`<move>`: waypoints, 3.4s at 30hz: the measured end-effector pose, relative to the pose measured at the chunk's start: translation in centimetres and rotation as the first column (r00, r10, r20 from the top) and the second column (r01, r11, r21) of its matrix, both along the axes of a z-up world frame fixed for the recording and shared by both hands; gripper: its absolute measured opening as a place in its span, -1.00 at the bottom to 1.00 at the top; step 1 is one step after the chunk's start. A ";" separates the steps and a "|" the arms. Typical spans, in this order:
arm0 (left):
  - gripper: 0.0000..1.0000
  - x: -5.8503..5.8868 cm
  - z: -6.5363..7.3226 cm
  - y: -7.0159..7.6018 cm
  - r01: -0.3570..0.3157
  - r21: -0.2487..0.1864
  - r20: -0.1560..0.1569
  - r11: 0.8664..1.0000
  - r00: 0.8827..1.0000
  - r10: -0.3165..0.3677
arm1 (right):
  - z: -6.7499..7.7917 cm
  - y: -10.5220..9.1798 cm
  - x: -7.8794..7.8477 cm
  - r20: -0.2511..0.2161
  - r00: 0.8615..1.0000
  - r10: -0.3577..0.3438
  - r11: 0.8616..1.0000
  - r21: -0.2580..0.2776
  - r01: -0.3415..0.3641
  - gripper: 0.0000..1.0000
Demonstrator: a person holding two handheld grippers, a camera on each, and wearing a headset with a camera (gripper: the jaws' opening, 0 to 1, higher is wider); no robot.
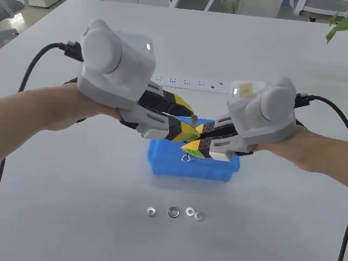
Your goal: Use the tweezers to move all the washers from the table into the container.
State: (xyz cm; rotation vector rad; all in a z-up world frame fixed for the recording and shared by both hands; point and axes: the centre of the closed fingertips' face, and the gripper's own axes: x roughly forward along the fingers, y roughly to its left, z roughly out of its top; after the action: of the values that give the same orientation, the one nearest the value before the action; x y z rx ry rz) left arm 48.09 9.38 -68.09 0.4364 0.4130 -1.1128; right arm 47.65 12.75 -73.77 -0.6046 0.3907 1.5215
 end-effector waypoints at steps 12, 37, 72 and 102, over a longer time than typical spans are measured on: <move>-0.85 -0.4 0.0 -0.7 0.060 0.009 -0.033 0.998 0.998 -0.060 | -0.4 -0.3 0.0 -0.002 1.000 0.007 1.000 -0.010 -0.007 -0.84; -0.88 0.5 1.2 0.0 0.043 0.060 0.060 0.997 0.997 -0.047 | -0.1 -0.6 0.4 0.026 0.999 -0.032 0.999 -0.034 0.033 -0.48; -0.88 -4.8 5.0 1.1 0.037 0.091 0.117 0.995 0.992 -0.048 | 4.2 -5.0 -2.9 0.028 0.976 -0.218 0.974 0.065 0.215 0.32; -0.88 -11.7 2.1 3.0 0.015 0.082 0.050 0.997 0.999 -0.019 | 2.6 -10.0 -9.5 -0.019 0.986 -0.166 0.986 0.008 0.166 0.44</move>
State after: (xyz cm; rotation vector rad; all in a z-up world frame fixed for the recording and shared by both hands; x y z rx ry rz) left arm 36.40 12.34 -65.95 0.5397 0.4112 -1.1018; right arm 38.19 2.74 -71.18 -0.5372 0.4374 1.3696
